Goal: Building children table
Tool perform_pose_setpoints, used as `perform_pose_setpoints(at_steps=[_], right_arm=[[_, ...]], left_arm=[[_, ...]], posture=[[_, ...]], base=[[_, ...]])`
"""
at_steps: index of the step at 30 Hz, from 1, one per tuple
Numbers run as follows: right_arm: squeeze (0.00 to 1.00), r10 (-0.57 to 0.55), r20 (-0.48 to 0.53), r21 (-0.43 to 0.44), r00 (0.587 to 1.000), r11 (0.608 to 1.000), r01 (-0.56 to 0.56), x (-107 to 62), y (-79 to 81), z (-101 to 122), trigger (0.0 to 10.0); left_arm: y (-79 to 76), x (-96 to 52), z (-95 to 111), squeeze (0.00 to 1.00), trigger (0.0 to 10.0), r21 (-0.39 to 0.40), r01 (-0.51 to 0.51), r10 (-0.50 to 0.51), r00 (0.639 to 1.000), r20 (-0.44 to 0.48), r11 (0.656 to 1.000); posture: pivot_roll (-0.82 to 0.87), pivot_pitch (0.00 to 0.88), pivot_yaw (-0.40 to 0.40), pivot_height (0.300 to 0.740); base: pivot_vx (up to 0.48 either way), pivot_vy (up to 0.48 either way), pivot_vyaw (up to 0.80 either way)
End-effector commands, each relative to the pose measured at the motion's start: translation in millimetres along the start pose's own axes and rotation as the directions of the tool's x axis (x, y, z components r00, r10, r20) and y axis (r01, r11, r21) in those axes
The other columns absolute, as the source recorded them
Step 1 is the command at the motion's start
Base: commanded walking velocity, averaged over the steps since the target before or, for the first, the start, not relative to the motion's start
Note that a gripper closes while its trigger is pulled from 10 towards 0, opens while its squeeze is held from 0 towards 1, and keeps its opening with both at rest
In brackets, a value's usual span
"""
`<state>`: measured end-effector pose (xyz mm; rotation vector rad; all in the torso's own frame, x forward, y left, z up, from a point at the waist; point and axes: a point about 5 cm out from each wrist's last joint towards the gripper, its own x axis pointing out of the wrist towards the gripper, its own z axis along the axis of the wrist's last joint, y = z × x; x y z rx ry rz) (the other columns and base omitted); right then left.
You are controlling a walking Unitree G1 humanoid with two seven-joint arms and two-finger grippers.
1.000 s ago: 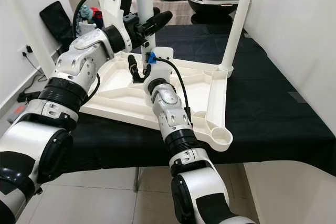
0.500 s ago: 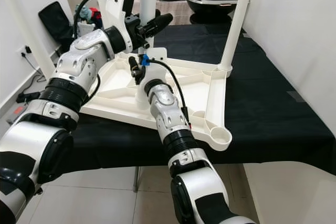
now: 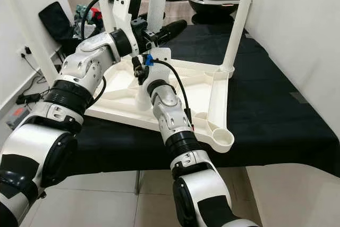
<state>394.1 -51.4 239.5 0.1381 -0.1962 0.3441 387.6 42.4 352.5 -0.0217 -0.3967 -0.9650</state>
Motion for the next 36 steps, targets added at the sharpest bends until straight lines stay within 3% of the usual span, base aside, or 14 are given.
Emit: perform_pose_setpoints(at_steps=[1,3,4,9,16,25,28,30,31,32,33,34,36], right_arm=[[0.0,-0.005,0.04,-0.005,0.999,1.0,0.006,3.6,-0.4,10,0.0],[0.0,-0.005,0.04,-0.005,0.999,1.0,0.006,3.6,-0.4,10,0.0],[0.0,-0.018,0.042,0.0,0.999,1.0,0.018,4.0,-4.5,11,0.0],[0.0,-0.048,0.043,-0.007,0.998,0.999,0.049,4.2,-13.5,13,0.0],[0.0,-0.107,0.057,-0.025,0.993,0.994,0.108,4.3,-26.7,16,0.0],[0.0,-0.159,0.084,-0.036,0.984,0.986,0.162,2.5,-40.2,22,0.0],[0.0,-0.19,0.118,-0.042,0.975,0.98,0.196,-2.5,-51.6,27,0.0],[0.0,-0.19,0.118,-0.042,0.975,0.98,0.196,-2.5,-51.6,27,0.0],[0.0,-0.199,0.139,-0.054,0.97,0.977,0.208,-8.8,-58.9,28,0.9],[0.0,-0.199,0.139,-0.054,0.97,0.977,0.208,-8.8,-58.9,28,0.9],[0.0,-0.184,0.165,-0.082,0.969,0.976,0.2,-19.2,-64.8,28,10.0],[0.0,-0.162,0.192,-0.126,0.968,0.974,0.188,-31.2,-68.9,27,10.0],[0.0,-0.144,0.207,-0.156,0.968,0.972,0.178,-39.2,-70.4,27,10.0]], left_arm=[[3.0,-4.1,-2,0.97,10.0,0.058,-0.022,0.023,1.0,-0.02,0.998],[3.0,-4.1,-2,0.97,10.0,0.058,-0.022,0.023,1.0,-0.02,0.998],[5.1,-6.8,-3,0.0,10.0,0.102,-0.038,0.042,0.998,-0.04,0.994],[3.6,-11.9,-6,0.0,10.0,0.154,-0.038,0.048,0.997,-0.058,0.987],[-13.7,-20.2,-12,0.0,10.0,0.19,-0.023,0.033,0.998,-0.052,0.981],[-28.7,-40.4,-20,0.0,10.0,0.221,-0.11,0.117,0.993,-0.016,0.969],[-38.3,-57.1,-21,0.0,10.0,0.232,-0.195,0.195,0.981,0.026,0.953],[-38.3,-57.1,-21,0.0,10.0,0.232,-0.195,0.195,0.981,0.026,0.953],[-40.5,-69.5,-22,0.0,10.0,0.232,-0.266,0.263,0.964,0.043,0.936],[-40.5,-69.5,-22,0.0,10.0,0.232,-0.266,0.263,0.964,0.043,0.936],[-42.5,-84.2,-23,0.0,10.0,0.274,-0.322,0.32,0.946,0.055,0.906],[-44.3,-97.4,-25,0.0,10.0,0.297,-0.37,0.369,0.928,0.061,0.881],[-45.8,-105.5,-26,0.0,10.0,0.313,-0.393,0.395,0.917,0.062,0.864]], posture=[[0.07,0.016,0.007,0.74],[0.07,0.016,0.007,0.74],[0.08,0.018,0.008,0.74],[0.08,0.021,0.007,0.74],[0.08,0.026,0.002,0.74],[0.08,0.029,-0.005,0.74],[0.08,0.032,-0.01,0.74],[0.08,0.032,-0.01,0.74],[0.09,0.037,-0.017,0.74],[0.09,0.037,-0.017,0.74],[0.08,0.042,-0.019,0.74],[0.08,0.045,-0.021,0.74],[0.08,0.045,-0.021,0.74]], base=[[0.0,0.0,0.0],[0.0,0.0,0.0],[0.0,0.0,0.0],[0.0,0.0,0.0],[0.0,0.0,0.0],[0.0,0.0,0.0],[0.0,0.0,0.0],[0.0,0.0,0.0],[0.0,0.0,0.0],[0.0,0.0,0.0],[0.0,0.0,0.0],[0.0,0.0,0.0],[0.0,0.0,0.0]])
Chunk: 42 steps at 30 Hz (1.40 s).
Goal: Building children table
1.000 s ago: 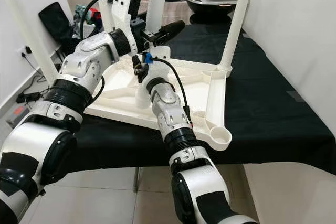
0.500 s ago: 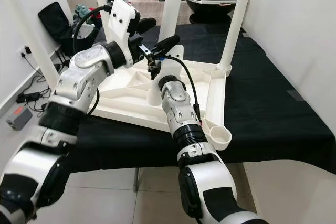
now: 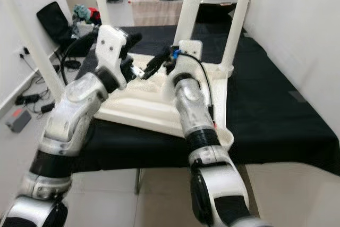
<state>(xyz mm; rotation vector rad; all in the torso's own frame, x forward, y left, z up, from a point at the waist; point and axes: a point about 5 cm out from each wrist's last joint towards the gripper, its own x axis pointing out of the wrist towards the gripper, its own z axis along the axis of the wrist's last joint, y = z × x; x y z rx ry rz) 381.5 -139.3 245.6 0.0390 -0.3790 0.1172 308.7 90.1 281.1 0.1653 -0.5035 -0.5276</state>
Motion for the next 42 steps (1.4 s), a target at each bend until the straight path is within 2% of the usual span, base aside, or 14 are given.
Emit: perform_pose_setpoints(at_steps=[1,2,3,5,6,7,11,14,20,30,34,42], right_arm=[[0.0,0.055,0.04,-0.041,0.998,0.998,-0.053,-9.2,2.9,6,10.0],[0.0,0.073,0.054,-0.06,0.996,0.996,-0.07,-17.0,0.5,9,10.0],[0.0,0.073,0.054,-0.06,0.996,0.996,-0.07,-17.0,0.5,9,10.0],[0.0,0.093,0.072,-0.085,0.993,0.993,-0.087,-28.0,-3.4,14,10.0],[0.0,0.093,0.072,-0.085,0.993,0.993,-0.087,-28.0,-3.4,14,10.0],[0.0,0.103,0.076,-0.094,0.992,0.991,-0.095,-33.0,-4.8,17,10.0],[0.0,0.106,0.073,-0.119,0.992,0.988,-0.096,-49.2,-8.4,25,10.0],[0.0,0.102,0.058,-0.121,0.993,0.988,-0.095,-57.2,-9.4,26,10.0],[0.0,0.087,0.01,-0.126,0.996,0.988,-0.085,-67.2,-11.3,18,10.0],[0.0,0.069,-0.037,-0.105,0.997,0.992,-0.073,-68.1,-7.4,11,10.0],[0.0,0.059,-0.051,-0.099,0.997,0.993,-0.064,-67.6,-7.7,13,10.0],[0.0,0.067,-0.053,-0.098,0.996,0.993,-0.072,-66.4,-6.7,13,10.0]], left_arm=[[5.8,-9.9,2,0.0,10.0,0.036,-0.053,0.054,0.998,-0.016,0.998],[7.1,-18.3,-2,0.0,10.0,0.046,-0.069,0.07,0.997,-0.039,0.997],[7.1,-18.3,-2,0.0,10.0,0.046,-0.069,0.07,0.997,-0.039,0.997],[8.9,-31.2,-6,0.0,10.0,0.053,-0.098,0.101,0.992,-0.075,0.994],[8.9,-31.2,-6,0.0,10.0,0.053,-0.098,0.101,0.992,-0.075,0.994],[9.7,-37.9,-9,0.0,10.0,0.053,-0.113,0.117,0.989,-0.093,0.992],[10.2,-59.4,-12,0.0,10.0,0.064,-0.188,0.195,0.969,-0.15,0.98],[9.7,-67.3,-12,0.0,10.0,0.07,-0.214,0.223,0.96,-0.168,0.974],[9.4,-74.1,-14,0.0,10.0,0.065,-0.266,0.274,0.944,-0.184,0.962],[11.1,-77.8,-16,0.0,10.0,0.088,-0.305,0.316,0.927,-0.2,0.948],[12.8,-81.7,-19,0.0,10.0,0.093,-0.325,0.338,0.914,-0.222,0.941],[7.4,-82.5,-25,0.0,10.0,0.101,-0.308,0.323,0.914,-0.246,0.946]], posture=[[0.08,0.048,-0.024,0.74],[0.08,0.049,-0.025,0.74],[0.08,0.049,-0.025,0.74],[0.07,0.051,-0.026,0.74],[0.07,0.051,-0.026,0.74],[0.07,0.049,-0.024,0.74],[0.07,0.047,-0.019,0.74],[0.06,0.045,-0.018,0.74],[0.06,0.039,-0.024,0.74],[0.07,0.028,-0.034,0.74],[0.07,0.024,-0.038,0.74],[0.07,0.02,-0.036,0.74]], base=[[0.0,0.0,0.0],[0.0,0.0,0.0],[0.0,0.0,0.0],[0.0,0.0,0.0],[0.0,0.0,0.0],[0.0,0.0,0.0],[0.0,0.0,-0.7],[0.0,0.0,-0.8],[0.0,0.0,-0.8],[0.0,0.0,0.0],[0.0,-0.29,0.0],[0.0,-0.339,0.0]])
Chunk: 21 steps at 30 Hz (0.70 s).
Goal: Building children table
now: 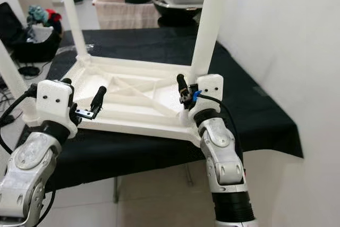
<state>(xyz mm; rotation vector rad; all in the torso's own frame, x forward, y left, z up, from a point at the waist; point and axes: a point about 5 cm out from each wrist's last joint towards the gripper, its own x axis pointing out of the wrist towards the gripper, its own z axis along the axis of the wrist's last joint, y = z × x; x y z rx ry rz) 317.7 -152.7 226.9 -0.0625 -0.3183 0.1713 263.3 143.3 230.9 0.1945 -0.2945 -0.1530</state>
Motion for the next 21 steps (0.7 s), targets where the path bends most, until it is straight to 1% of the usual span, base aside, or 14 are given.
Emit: perform_pose_setpoints(at_steps=[1,8,10,11,12,15,16,18,19,20,21], right_arm=[[0.0,-0.004,0.015,-0.015,1.0,1.0,0.004,0.5,-1.3,6,10.0],[0.0,-0.007,0.011,-0.009,1.0,1.0,0.007,1.0,-1.3,5,10.0],[0.0,0.01,0.006,0.024,1.0,1.0,-0.01,3.6,1.0,6,10.0],[0.0,0.01,0.006,0.024,1.0,1.0,-0.01,3.6,1.0,6,10.0],[0.0,0.041,0.007,0.065,0.999,0.997,-0.041,9.7,4.1,8,10.0],[0.0,0.066,0.014,0.081,0.998,0.995,-0.067,17.7,4.6,10,10.0],[0.0,0.074,0.017,0.088,0.997,0.993,-0.076,21.7,4.5,11,10.0],[0.0,0.08,0.02,0.094,0.997,0.992,-0.081,24.3,4.6,12,10.0],[0.0,0.098,0.023,0.103,0.995,0.99,-0.1,30.9,5.2,12,10.0],[0.0,0.098,0.023,0.103,0.995,0.99,-0.1,30.9,5.2,12,10.0],[0.0,0.121,0.019,0.129,0.992,0.984,-0.123,39.4,6.6,11,10.0]], left_arm=[[-7.1,-1.4,-4,0.0,10.0,0.001,0.028,-0.028,0.999,-0.019,1.0],[-9.5,-1.5,-5,0.0,10.0,-0.009,0.032,-0.032,0.999,-0.023,0.999],[-8.5,-1.3,-5,0.0,10.0,-0.053,0.007,-0.008,0.999,-0.035,0.999],[-8.5,-1.3,-5,0.0,10.0,-0.053,0.007,-0.008,0.999,-0.035,0.999],[-8.5,-2.0,-6,0.0,10.0,-0.057,0.002,-0.004,0.999,-0.042,0.998],[-10.1,-2.9,-7,0.0,10.0,-0.081,0.002,-0.006,0.999,-0.049,0.997],[-10.5,-3.6,-7,0.0,10.0,-0.08,0.001,-0.005,0.999,-0.05,0.997],[-10.7,-4.2,-7,0.0,10.0,-0.076,0.001,-0.005,0.999,-0.05,0.997],[-12.2,-5.7,-8,0.0,10.0,-0.084,-0.001,-0.004,0.998,-0.056,0.996],[-12.2,-5.7,-8,0.0,10.0,-0.084,-0.001,-0.004,0.998,-0.056,0.996],[-15.4,-8.2,-11,0.0,10.0,-0.101,0.005,-0.012,0.998,-0.068,0.995]], posture=[[0.07,0.021,-0.037,0.74],[0.07,0.033,-0.035,0.74],[0.07,0.039,-0.035,0.74],[0.07,0.039,-0.035,0.74],[0.07,0.039,-0.035,0.74],[0.07,0.043,-0.038,0.74],[0.07,0.051,-0.035,0.74],[0.07,0.051,-0.035,0.74],[0.08,0.058,-0.041,0.74],[0.08,0.058,-0.041,0.74],[0.08,0.064,-0.044,0.74]], base=[[0.0,-0.341,0.0],[0.0,-0.332,0.0],[0.0,0.0,0.0],[0.0,0.0,0.0],[0.0,0.0,0.0],[0.0,0.0,0.0],[0.0,0.0,0.0],[0.0,0.0,0.0],[0.0,0.0,0.0],[0.0,0.0,0.0],[0.0,0.0,0.0]])
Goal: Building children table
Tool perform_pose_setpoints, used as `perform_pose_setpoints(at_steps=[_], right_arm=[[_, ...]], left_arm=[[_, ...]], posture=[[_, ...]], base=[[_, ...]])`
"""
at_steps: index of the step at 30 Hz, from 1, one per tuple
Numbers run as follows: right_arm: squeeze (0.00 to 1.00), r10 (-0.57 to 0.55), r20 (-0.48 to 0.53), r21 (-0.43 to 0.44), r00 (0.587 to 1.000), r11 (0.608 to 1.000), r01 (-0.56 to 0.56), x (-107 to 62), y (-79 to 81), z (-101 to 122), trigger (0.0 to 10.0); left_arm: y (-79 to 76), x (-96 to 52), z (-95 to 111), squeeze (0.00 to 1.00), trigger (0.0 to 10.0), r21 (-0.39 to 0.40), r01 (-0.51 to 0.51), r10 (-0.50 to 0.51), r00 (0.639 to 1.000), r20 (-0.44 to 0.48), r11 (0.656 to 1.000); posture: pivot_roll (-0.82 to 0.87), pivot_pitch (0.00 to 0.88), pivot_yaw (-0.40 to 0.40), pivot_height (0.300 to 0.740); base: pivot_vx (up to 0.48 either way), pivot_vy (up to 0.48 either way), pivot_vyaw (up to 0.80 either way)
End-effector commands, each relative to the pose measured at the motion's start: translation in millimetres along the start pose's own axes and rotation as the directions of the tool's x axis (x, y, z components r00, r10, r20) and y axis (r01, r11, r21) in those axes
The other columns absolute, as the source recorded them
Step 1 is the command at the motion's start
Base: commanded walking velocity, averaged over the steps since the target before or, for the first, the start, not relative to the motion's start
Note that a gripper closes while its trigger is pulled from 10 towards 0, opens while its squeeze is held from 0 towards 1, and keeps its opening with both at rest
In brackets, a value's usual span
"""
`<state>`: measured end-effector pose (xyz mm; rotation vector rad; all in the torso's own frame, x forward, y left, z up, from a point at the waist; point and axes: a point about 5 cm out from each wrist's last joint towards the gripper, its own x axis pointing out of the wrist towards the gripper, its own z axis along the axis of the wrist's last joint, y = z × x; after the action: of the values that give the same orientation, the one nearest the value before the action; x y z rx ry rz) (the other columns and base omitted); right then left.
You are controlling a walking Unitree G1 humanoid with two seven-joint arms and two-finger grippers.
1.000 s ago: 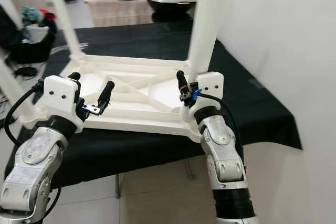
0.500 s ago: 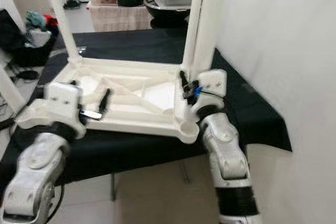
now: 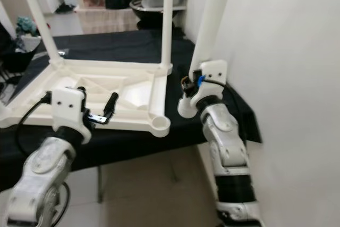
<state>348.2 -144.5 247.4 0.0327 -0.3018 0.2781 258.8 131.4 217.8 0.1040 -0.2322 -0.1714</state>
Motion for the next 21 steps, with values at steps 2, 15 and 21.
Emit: perform_pose_setpoints(at_steps=[2,15,21], right_arm=[[0.0,0.055,0.011,0.052,0.998,0.997,-0.056,15.1,5.6,0,10.0],[0.0,0.017,0.006,0.094,1.0,0.995,-0.017,57.0,-6.0,8,10.0],[0.0,0.065,0.005,0.086,0.998,0.994,-0.065,65.0,-17.8,16,10.0]], left_arm=[[-5.0,-6.2,-5,0.0,10.0,-0.026,0.003,-0.004,1.0,-0.029,1.0],[-26.5,-21.4,1,0.0,10.0,-0.077,0.047,-0.051,0.998,-0.047,0.996],[-29.5,-26.4,3,0.0,10.0,-0.092,0.051,-0.056,0.997,-0.05,0.994]], posture=[[0.08,0.078,-0.048,0.74],[0.1,0.171,-0.074,0.74],[0.1,0.206,-0.072,0.74]], base=[[0.0,0.0,0.0],[0.0,0.0,0.06],[0.0,0.0,0.0]])
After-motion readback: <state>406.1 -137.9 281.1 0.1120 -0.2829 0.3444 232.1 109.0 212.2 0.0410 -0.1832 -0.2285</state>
